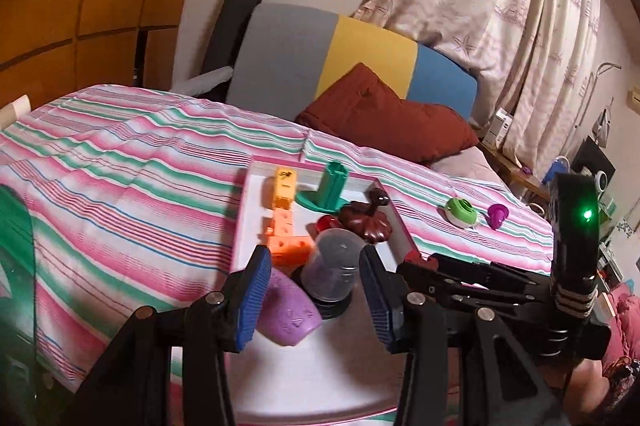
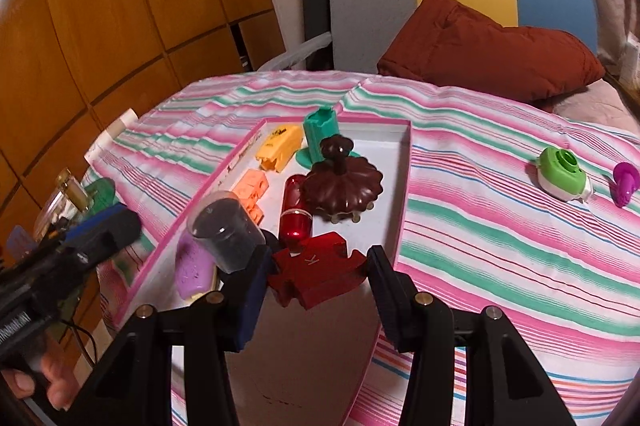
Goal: Organize rigid objects
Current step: 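Lower the cup and puzzle piece into the tray and open both tools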
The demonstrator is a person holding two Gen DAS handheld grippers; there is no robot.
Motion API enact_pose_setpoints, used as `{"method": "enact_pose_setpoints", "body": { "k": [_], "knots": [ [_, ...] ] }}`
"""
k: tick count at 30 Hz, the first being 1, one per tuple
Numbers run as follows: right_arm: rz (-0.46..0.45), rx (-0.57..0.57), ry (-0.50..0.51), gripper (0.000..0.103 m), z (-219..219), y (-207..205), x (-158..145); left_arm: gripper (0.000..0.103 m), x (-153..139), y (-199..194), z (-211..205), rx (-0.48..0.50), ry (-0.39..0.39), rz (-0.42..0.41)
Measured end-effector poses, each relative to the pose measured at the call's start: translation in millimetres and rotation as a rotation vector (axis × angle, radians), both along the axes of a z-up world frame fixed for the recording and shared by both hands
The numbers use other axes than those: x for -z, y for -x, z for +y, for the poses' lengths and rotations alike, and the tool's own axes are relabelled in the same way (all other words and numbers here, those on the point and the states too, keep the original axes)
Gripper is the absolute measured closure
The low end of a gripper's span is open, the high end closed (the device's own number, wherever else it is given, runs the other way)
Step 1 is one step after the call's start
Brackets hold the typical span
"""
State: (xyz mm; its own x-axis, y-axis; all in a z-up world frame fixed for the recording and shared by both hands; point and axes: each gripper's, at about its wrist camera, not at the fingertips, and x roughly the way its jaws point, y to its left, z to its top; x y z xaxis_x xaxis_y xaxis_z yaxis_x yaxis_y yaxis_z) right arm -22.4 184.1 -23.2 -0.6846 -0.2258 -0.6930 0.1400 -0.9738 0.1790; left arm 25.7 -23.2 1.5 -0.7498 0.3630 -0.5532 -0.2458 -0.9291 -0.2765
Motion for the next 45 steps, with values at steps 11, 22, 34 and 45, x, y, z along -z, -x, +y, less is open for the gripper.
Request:
{"method": "enact_pose_setpoints", "body": {
  "k": [11, 22, 34, 45],
  "knots": [
    [-0.039, -0.019, -0.096, 0.052, -3, 24, 14, 0.057, 9, -4, -12, -0.032, -0.009, -0.032],
    [0.006, 0.045, -0.056, 0.033, 10, 8, -2, 0.057, 11, -5, -3, -0.005, -0.004, -0.043],
    [0.002, 0.009, -0.096, 0.033, -4, 1, -6, 0.057, 7, -10, 5, 0.045, -0.02, -0.055],
    [-0.012, 0.098, -0.092, 0.033, 44, -11, -7, 0.057, 6, -11, 48, 0.161, 0.008, -0.086]
  ]
}}
